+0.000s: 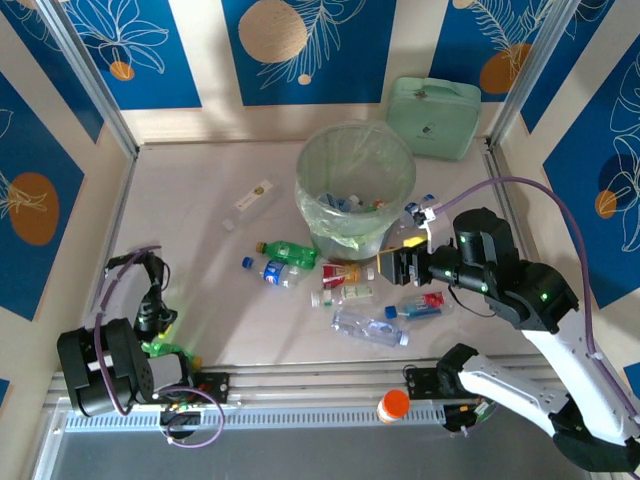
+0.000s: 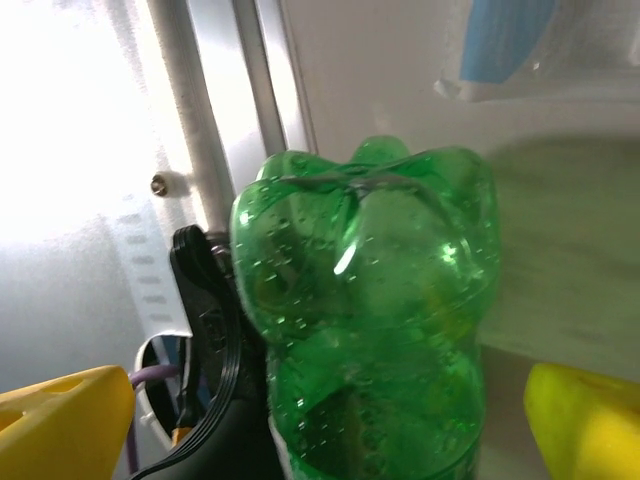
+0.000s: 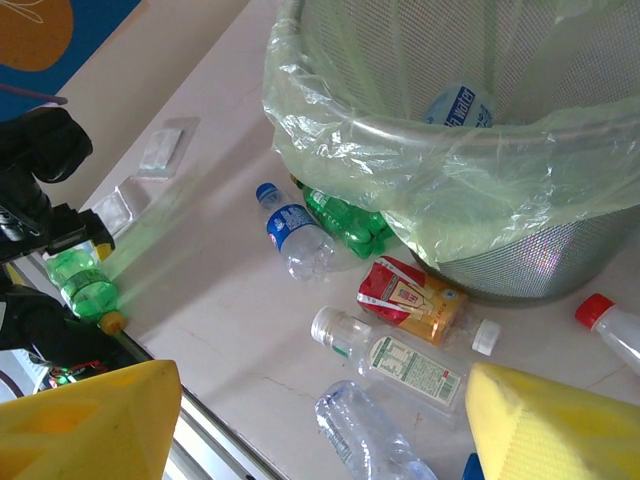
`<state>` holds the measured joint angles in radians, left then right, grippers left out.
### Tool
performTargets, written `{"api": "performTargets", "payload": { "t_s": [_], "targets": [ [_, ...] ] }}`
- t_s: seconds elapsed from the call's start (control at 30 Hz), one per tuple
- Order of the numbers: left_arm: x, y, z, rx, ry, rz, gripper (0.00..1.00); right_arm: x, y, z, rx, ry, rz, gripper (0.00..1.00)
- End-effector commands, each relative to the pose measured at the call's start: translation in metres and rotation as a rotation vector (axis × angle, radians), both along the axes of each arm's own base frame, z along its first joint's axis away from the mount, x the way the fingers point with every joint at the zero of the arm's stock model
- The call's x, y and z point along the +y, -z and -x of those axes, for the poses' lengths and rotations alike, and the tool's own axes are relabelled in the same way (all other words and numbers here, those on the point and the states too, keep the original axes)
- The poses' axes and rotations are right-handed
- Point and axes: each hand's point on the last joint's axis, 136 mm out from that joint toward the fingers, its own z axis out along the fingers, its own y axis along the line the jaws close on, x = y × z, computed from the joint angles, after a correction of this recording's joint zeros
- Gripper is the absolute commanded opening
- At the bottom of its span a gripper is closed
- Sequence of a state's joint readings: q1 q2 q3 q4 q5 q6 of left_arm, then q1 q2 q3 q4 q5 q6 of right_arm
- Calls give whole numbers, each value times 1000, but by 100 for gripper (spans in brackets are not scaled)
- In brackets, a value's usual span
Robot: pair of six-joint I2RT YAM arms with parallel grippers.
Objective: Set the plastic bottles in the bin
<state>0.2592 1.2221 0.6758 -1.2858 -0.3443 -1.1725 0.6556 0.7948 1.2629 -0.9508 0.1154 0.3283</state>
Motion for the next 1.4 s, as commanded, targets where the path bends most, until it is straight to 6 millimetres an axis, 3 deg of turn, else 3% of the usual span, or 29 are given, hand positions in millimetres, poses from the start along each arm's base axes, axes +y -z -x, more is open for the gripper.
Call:
{"api": "performTargets", "payload": {
  "t_s": [0.0, 0.1, 0.3, 0.53, 0.7, 1.07, 1.23, 1.37],
  "targets": [
    [-6, 9, 2, -53, -57, 11, 99, 1, -13, 8, -36, -46, -21, 76],
    [-11, 23, 2, -100, -70, 27, 99, 3, -14, 8, -36, -55, -30, 76],
    [-13, 30, -21, -243, -28, 52, 94, 6, -12, 9, -26, -72, -32, 76],
    [-23, 55, -19, -271, -22, 102, 83, 11, -16, 7, -30, -87, -28, 74],
    [-25, 61, -32, -339, 18, 128, 72, 13, -17, 6, -37, -94, -19, 72],
    [-32, 40, -58, -409, 36, 143, 59, 18, -19, 1, -7, -87, -32, 70],
    [-40, 12, -87, -488, 123, 158, 48, 18, -22, 0, -12, -78, -39, 69],
    [-48, -12, -107, -562, 181, 167, 47, 18, -22, -1, -15, -77, -40, 69]
  ]
}}
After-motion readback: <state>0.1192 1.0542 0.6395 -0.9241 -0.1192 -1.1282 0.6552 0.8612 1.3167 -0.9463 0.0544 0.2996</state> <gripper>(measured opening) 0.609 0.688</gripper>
